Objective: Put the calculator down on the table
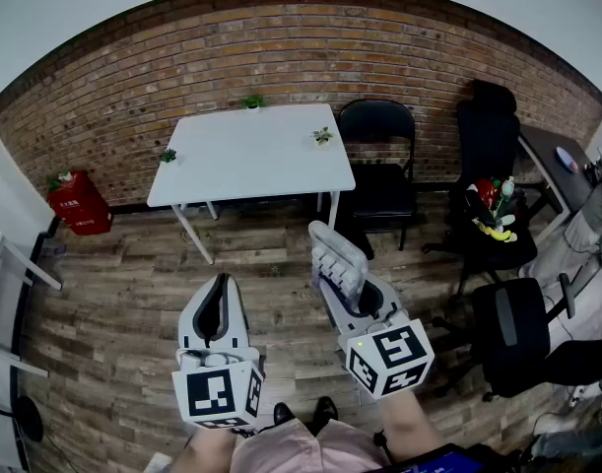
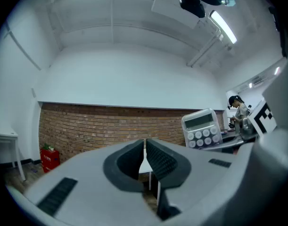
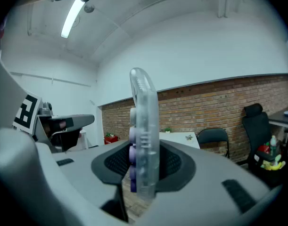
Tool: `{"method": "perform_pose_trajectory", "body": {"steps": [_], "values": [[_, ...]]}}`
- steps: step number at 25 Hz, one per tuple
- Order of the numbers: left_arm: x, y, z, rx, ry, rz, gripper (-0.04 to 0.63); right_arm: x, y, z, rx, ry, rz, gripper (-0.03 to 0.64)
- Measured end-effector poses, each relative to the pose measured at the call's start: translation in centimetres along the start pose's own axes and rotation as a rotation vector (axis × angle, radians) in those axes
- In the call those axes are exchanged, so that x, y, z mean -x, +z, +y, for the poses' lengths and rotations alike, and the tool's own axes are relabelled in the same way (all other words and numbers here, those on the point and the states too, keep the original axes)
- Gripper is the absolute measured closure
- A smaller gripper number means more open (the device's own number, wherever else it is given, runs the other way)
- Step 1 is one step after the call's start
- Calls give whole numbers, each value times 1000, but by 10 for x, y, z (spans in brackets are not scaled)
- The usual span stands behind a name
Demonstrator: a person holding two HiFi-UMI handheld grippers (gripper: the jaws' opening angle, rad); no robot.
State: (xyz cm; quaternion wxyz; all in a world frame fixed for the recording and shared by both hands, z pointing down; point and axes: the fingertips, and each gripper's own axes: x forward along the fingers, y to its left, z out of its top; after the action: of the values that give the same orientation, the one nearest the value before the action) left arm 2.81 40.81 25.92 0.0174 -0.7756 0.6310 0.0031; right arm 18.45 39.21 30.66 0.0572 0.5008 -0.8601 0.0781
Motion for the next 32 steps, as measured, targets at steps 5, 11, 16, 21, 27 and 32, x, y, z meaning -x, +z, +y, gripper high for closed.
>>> {"method": "perform_pose_trajectory", "body": {"steps": [5,11,16,21,27,32], "values": [[-4,1,-10,-13,4,2,571,4,0,-11,-3,2,-5,482],[-10,-7,-35,-19,13,21,571,18,-3,-35,-30,13,-27,480],[-14,-12,-49,-40,50,34,571,19,-7,-55,-43,47,-22,480],[-20,-32,-38,-44,91,78,571,-4,-24,-58,-60,81,16,480],[-56,-47,4,-8,114,85,571,-60,-28,-54,-43,95,49,480],[-111,-64,54,23,103,97,571,-132,-28,-48,-33,86,86,480]]}}
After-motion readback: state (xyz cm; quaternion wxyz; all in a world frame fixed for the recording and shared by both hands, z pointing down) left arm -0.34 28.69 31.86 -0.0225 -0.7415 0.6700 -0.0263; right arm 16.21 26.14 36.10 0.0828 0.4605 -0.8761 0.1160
